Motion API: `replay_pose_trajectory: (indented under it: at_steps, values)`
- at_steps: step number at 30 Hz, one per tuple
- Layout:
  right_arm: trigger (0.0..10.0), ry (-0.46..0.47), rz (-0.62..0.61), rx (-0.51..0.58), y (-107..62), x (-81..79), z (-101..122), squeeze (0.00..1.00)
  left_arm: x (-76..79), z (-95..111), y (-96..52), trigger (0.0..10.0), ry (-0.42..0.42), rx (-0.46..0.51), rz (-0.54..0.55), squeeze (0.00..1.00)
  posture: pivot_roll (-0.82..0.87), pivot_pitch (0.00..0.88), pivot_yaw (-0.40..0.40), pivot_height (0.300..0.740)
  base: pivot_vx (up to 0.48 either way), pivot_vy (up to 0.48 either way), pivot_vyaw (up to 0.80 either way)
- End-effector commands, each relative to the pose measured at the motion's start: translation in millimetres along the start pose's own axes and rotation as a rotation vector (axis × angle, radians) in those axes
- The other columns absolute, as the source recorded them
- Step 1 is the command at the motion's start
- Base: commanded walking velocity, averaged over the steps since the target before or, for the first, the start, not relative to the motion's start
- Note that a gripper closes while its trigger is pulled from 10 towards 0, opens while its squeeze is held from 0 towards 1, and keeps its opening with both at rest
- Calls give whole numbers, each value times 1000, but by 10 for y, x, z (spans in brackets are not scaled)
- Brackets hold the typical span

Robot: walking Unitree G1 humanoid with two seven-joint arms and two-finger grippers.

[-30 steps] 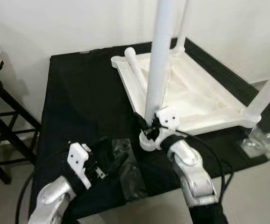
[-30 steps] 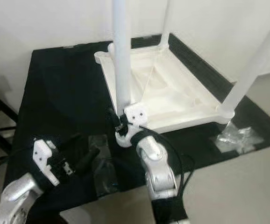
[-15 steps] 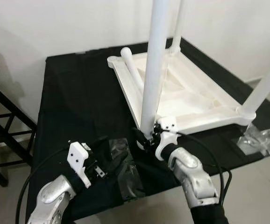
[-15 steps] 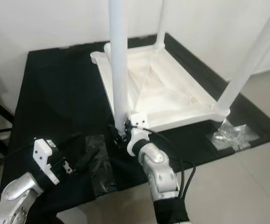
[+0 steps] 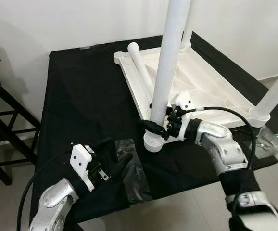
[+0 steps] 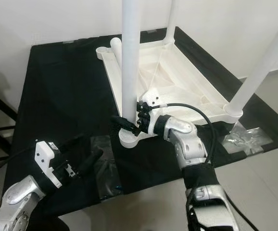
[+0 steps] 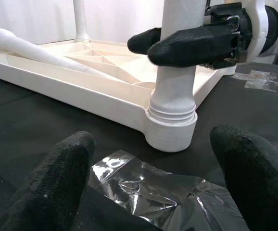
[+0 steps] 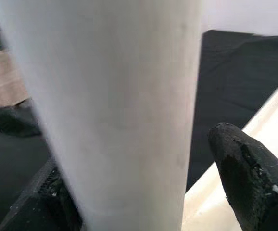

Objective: Building children table

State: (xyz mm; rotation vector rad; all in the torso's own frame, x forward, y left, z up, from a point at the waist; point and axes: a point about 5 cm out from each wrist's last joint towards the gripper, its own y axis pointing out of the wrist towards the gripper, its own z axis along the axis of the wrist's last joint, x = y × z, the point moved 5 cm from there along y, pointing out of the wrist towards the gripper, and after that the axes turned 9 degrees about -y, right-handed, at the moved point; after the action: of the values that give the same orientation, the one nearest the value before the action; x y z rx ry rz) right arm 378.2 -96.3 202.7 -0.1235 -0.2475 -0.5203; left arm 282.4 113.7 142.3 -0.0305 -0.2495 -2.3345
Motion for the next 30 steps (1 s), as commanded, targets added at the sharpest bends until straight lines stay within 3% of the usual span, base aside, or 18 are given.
replay_pose_trajectory:
  at_steps: [1, 4, 5, 7, 8, 16, 18, 22, 24, 25, 27, 28, 29, 30]
  values:
    - [10000, -2, 41, 28, 9, -11, 48, 0, 29, -46, -24, 10000, -4, -11, -3, 0, -13, 137, 11, 740, 0, 0, 0]
    - [10000, 4, 42, 27, 28, 54, 62, 0, 37, -52, -34, 10000, -4, -14, -4, 0, -8, 138, 10, 740, 0, 0, 0]
    - [8078, 8, 53, 18, 53, 83, 38, 0, 39, -54, -38, 10000, -4, -15, -5, 0, -7, 137, 11, 740, 0, 0, 0]
    - [8078, 8, 53, 18, 53, 83, 38, 0, 39, -54, -38, 10000, -4, -15, -5, 0, -7, 137, 11, 740, 0, 0, 0]
    - [0, 10, 62, 11, 68, 97, 20, 0, 41, -54, -42, 10000, -4, -15, -6, 0, -6, 137, 12, 740, 0, 0, 0]
    - [0, 11, 89, -65, 47, 82, -215, 0, 65, -45, -57, 10000, -3, -13, -5, 0, -4, 154, 7, 740, 0, 0, 0]
    - [0, 8, 15, -115, -50, 84, -343, 0, 70, -30, -55, 10000, -4, -8, -3, 0, -11, 164, -2, 740, 0, 0, 0]
    - [0, 33, -65, -143, -49, 46, -433, 0, 64, -17, -57, 10000, -4, -4, -1, 0, -20, 175, -5, 740, 0, 0, 0]
    - [0, 70, -133, -147, -6, -37, -495, 0, 58, -11, -58, 10000, -4, -2, 0, 0, -23, 177, -5, 740, 0, 0, 0]
    - [0, 121, -225, -141, 55, -129, -548, 0, 45, -1, -63, 10000, -4, -1, 1, 0, -30, 185, 2, 740, 0, 0, 0]
    - [0, 121, -225, -141, 55, -129, -548, 0, 45, -1, -63, 10000, -4, -1, 1, 0, -30, 185, 2, 740, 0, 0, 0]
    - [0, 198, -366, -147, 154, -454, -669, 0, 29, 8, -67, 10000, -4, -2, 0, 0, -39, 193, 8, 740, 0, 0, 0]
    - [0, 99, -436, -121, 200, -561, -526, 0, 8, 8, -69, 10000, -4, -6, -3, 0, -60, 195, 19, 740, 0, 0, 0]
    - [0, 99, -436, -121, 200, -561, -526, 0, 8, 8, -69, 10000, -4, -6, -3, 0, -60, 195, 19, 740, 0, 0, 0]
